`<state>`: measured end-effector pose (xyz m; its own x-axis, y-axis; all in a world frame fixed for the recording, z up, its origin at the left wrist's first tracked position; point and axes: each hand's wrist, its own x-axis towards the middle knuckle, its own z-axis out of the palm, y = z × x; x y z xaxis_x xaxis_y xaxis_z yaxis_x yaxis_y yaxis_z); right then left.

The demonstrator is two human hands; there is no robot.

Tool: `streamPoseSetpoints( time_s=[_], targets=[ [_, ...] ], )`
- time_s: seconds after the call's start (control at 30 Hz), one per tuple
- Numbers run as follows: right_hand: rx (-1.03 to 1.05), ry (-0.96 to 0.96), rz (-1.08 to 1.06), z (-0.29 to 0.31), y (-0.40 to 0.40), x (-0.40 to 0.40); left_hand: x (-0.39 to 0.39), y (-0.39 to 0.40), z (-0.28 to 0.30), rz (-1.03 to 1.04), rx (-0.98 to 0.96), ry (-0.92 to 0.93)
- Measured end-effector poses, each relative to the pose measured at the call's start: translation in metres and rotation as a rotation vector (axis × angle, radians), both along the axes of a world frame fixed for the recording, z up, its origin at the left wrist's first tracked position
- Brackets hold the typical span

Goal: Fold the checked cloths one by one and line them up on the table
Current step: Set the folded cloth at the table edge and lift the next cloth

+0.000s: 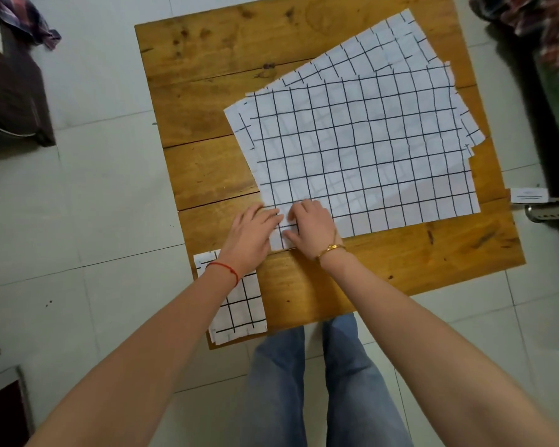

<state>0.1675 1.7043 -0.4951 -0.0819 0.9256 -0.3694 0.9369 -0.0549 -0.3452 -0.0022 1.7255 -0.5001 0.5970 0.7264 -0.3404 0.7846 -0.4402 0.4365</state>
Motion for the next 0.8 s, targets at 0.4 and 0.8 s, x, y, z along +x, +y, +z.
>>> streamPoseSetpoints(
  time_s=[0.4,0.8],
  targets=[
    [-0.053,-0.108,0.070,-0.011,-0.038,0.033,0.000,0.003,0.006,0.051,-0.007,-0.094],
    [-0.031,0.494,-0.403,0.050,-0.028,0.084,0.047,0.033,0.041,0.049,0.123,-0.156]
  ],
)
